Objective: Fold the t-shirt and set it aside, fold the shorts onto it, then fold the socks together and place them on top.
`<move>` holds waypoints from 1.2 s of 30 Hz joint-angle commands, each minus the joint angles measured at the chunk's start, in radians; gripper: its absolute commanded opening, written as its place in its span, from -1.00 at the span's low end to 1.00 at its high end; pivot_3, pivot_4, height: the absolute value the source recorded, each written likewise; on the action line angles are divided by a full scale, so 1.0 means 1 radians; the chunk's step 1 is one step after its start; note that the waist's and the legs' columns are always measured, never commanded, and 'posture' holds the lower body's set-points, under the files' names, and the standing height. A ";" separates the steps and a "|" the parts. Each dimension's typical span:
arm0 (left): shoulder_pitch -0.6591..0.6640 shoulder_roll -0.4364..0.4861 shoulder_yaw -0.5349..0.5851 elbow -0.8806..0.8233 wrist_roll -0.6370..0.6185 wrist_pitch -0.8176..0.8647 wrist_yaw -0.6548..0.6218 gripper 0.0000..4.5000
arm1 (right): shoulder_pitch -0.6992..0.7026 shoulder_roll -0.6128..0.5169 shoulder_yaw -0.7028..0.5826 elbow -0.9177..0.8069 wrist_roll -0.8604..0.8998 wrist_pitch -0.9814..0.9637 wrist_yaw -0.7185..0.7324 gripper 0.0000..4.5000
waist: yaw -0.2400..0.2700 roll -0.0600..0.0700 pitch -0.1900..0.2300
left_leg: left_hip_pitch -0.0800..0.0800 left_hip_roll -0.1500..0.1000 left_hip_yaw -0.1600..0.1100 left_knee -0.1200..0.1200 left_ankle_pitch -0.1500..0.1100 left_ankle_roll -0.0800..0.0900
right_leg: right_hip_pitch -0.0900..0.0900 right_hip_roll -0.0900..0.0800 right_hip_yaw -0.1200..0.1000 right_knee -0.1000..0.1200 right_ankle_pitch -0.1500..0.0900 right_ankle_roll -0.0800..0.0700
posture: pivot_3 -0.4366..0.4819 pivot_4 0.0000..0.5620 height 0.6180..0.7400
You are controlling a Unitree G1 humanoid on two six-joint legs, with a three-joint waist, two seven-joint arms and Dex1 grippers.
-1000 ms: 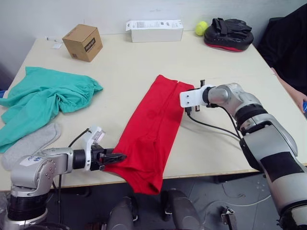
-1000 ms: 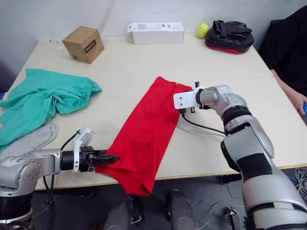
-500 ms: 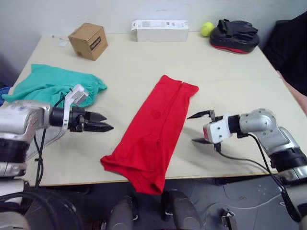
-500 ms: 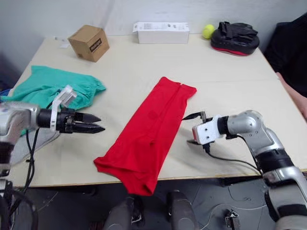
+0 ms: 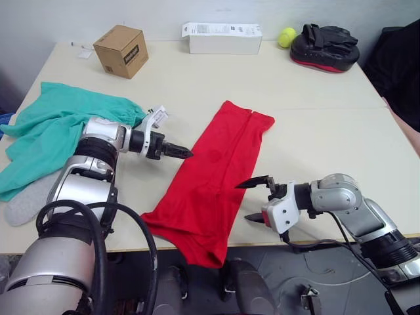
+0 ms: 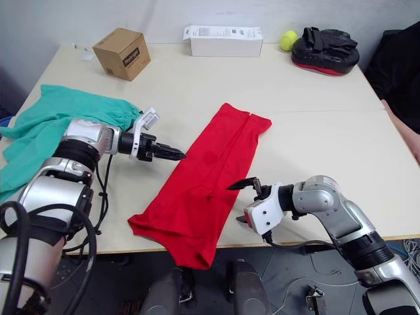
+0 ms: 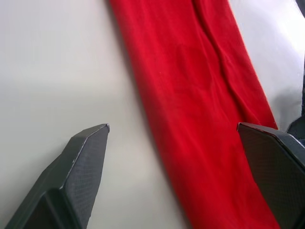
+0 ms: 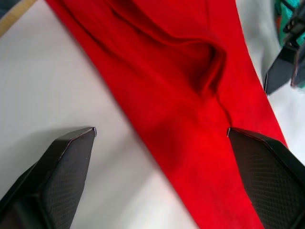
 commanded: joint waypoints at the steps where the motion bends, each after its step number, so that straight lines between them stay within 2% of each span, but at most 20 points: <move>1: -0.028 -0.045 0.036 0.056 0.033 -0.027 0.036 1.00 | -0.018 0.017 0.016 -0.011 -0.052 -0.043 -0.034 0.99 | 0.004 0.000 0.000 | 0.000 0.000 0.000 0.001 0.000 0.000 | 0.000 0.000 0.000 0.000 0.000 0.000 | -0.05 -0.47 1.00; 2: -0.031 -0.059 0.049 0.065 0.037 -0.027 0.044 1.00 | -0.019 0.025 0.021 -0.006 -0.060 -0.043 -0.038 0.99 | 0.008 0.000 0.000 | 0.000 0.000 -0.001 0.002 0.000 0.001 | 0.001 0.000 -0.001 0.000 0.000 0.000 | -0.05 -0.47 1.00; 5: -0.034 -0.086 0.078 0.082 0.048 -0.029 0.055 0.73 | -0.016 0.045 0.036 0.005 -0.079 -0.044 -0.048 0.72 | 0.017 0.000 0.000 | 0.000 0.000 -0.002 0.003 0.001 0.002 | 0.002 -0.001 -0.002 0.000 0.002 0.000 | -0.05 -0.47 1.00; 14: -0.021 -0.111 0.130 0.104 0.080 -0.028 0.088 -0.59 | -0.052 0.043 0.045 0.082 -0.113 -0.090 -0.076 -0.74 | 0.018 0.000 0.000 | -0.001 -0.001 -0.003 0.003 0.002 0.002 | 0.001 -0.002 -0.004 0.001 0.003 0.000 | -0.05 -0.47 1.00; 16: -0.010 -0.115 0.137 0.104 0.087 -0.031 0.099 -0.89 | -0.056 0.032 0.041 0.097 -0.109 -0.104 -0.075 -1.00 | 0.018 0.000 0.000 | -0.002 -0.001 -0.003 0.003 0.002 0.002 | 0.001 -0.002 -0.004 0.001 0.003 0.000 | -0.05 -0.47 1.00; 17: -0.005 -0.117 0.141 0.104 0.089 -0.032 0.104 -0.99 | -0.058 0.026 0.039 0.105 -0.106 -0.111 -0.074 -1.00 | 0.017 0.000 0.000 | -0.002 -0.001 -0.003 0.003 0.002 0.002 | 0.001 -0.002 -0.004 0.001 0.003 0.000 | -0.05 -0.47 1.00; 29: 0.043 -0.070 0.199 0.061 0.087 0.038 0.093 -0.99 | -0.172 -0.030 0.048 0.314 -0.046 -0.290 -0.018 -1.00 | 0.010 0.000 0.000 | -0.001 -0.001 -0.003 0.005 0.002 0.002 | 0.001 -0.002 -0.004 0.003 0.003 0.000 | -0.05 -0.47 1.00; 34: 0.163 -0.034 0.215 -0.186 0.030 0.221 0.080 -0.99 | -0.261 -0.030 0.077 0.493 -0.026 -0.433 0.018 -1.00 | -0.002 0.000 0.000 | -0.001 0.000 -0.002 0.005 0.003 0.002 | 0.001 -0.001 -0.003 0.004 0.003 0.000 | -0.05 -0.47 1.00; 36: 0.264 -0.024 0.257 -0.395 -0.015 0.332 0.142 -0.99 | -0.291 -0.029 0.098 0.554 -0.030 -0.494 0.032 -1.00 | -0.007 0.000 0.000 | 0.000 0.000 -0.002 0.005 0.003 0.002 | 0.001 -0.002 -0.003 0.005 0.003 0.000 | -0.05 -0.47 1.00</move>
